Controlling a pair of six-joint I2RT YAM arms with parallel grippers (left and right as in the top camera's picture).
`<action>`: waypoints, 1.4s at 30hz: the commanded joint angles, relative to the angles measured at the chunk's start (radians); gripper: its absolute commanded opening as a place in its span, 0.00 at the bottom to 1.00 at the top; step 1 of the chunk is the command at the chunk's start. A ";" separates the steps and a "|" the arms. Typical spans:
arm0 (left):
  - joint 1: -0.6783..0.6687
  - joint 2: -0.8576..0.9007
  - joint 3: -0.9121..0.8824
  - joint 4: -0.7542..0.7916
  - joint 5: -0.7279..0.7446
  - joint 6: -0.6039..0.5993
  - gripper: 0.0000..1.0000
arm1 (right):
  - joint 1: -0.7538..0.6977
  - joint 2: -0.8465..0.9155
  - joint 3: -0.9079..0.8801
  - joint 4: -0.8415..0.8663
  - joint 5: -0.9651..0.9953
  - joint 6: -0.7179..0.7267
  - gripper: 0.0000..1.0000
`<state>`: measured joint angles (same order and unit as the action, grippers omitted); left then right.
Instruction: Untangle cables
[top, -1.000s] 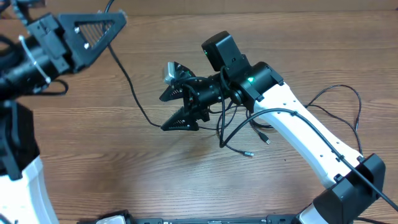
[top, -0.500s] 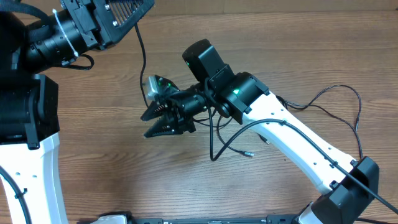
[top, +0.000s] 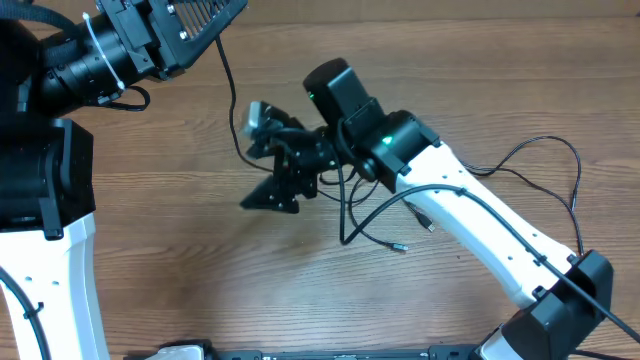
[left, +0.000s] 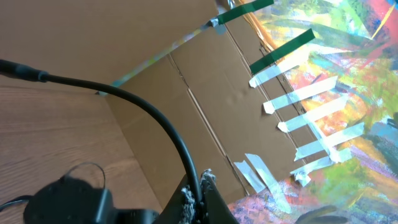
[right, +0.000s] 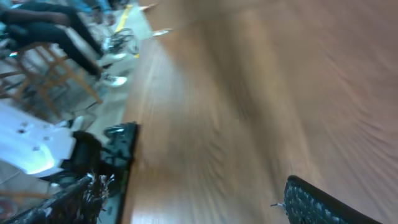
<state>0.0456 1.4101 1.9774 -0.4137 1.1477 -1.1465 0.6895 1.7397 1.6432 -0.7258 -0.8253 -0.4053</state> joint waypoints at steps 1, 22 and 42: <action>-0.005 -0.003 0.018 0.008 0.013 -0.006 0.04 | -0.047 -0.006 -0.001 0.002 0.035 0.013 0.90; -0.145 -0.003 0.018 0.034 -0.084 -0.058 0.04 | -0.007 -0.005 -0.001 0.148 -0.096 0.030 0.04; -0.136 -0.003 0.018 0.033 0.097 0.010 0.66 | -0.522 -0.006 0.051 0.185 0.134 0.646 0.04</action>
<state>-0.0975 1.4101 1.9774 -0.3878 1.1629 -1.1717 0.2874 1.7397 1.6474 -0.5461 -0.6743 0.0914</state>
